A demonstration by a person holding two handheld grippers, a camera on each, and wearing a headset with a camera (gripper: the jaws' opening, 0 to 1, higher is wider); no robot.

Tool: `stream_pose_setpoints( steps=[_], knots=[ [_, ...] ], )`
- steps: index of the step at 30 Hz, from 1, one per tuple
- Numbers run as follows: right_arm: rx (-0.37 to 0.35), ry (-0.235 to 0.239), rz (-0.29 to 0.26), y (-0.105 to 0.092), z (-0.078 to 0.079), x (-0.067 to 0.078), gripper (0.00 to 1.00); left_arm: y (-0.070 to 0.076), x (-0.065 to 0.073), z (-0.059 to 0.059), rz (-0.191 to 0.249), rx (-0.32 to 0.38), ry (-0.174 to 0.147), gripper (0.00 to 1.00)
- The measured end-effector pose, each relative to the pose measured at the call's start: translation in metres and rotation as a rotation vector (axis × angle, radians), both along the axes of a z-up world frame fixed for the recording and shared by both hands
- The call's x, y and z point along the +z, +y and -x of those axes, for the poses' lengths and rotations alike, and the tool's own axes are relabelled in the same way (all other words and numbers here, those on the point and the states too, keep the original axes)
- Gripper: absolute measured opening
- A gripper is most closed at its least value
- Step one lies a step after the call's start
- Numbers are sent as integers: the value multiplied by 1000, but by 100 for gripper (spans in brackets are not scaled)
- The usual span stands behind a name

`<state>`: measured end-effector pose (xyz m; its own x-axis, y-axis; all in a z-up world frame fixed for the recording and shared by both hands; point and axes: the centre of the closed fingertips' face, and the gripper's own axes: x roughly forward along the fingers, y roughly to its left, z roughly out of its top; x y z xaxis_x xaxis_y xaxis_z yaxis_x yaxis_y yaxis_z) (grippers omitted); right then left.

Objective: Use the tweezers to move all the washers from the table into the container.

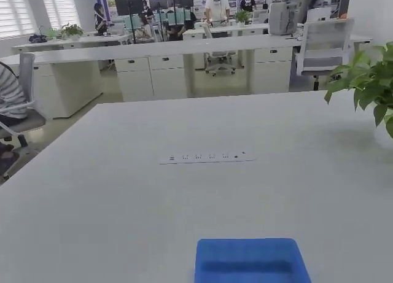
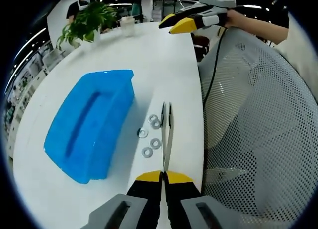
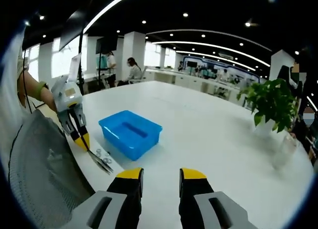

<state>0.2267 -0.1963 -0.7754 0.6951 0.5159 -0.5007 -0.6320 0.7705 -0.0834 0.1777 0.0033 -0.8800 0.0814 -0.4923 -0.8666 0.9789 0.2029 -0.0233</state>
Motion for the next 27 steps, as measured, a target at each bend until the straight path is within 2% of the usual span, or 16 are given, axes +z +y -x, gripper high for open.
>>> stream_pose_setpoints(
  steps=[3, 5, 6, 8, 11, 12, 16, 18, 20, 27],
  knots=[
    [46, 19, 31, 5, 4, -2, 23, 0, 0, 0, 3, -10, -5, 0],
    [112, 32, 73, 15, 10, -3, 21, 0, 0, 1, 11, -10, 5, 0],
    [133, 55, 95, 20, 13, -6, 20, 0, 0, 2, 15, -6, 6, 0],
    [202, 45, 109, 37, 16, -5, 20, 2, 0, 3, 22, -3, 11, 0],
    [233, 67, 115, 54, 19, -10, 20, 3, 3, 5, 37, -2, 13, 0],
    [240, 58, 110, 60, 17, -11, 21, 3, 5, 6, 44, -3, 10, 0],
    [300, 89, 94, 81, 23, -19, 20, 9, 15, 9, 72, 20, -2, 0],
    [347, 94, 97, 90, 27, -20, 19, 11, 21, 12, 91, 34, -4, 0],
    [372, 109, 75, 99, 29, -20, 19, 15, 26, 14, 105, 49, -15, 0],
    [470, 148, 32, 131, 37, -29, 18, 26, 40, 22, 126, 76, -28, 0]
  ],
)
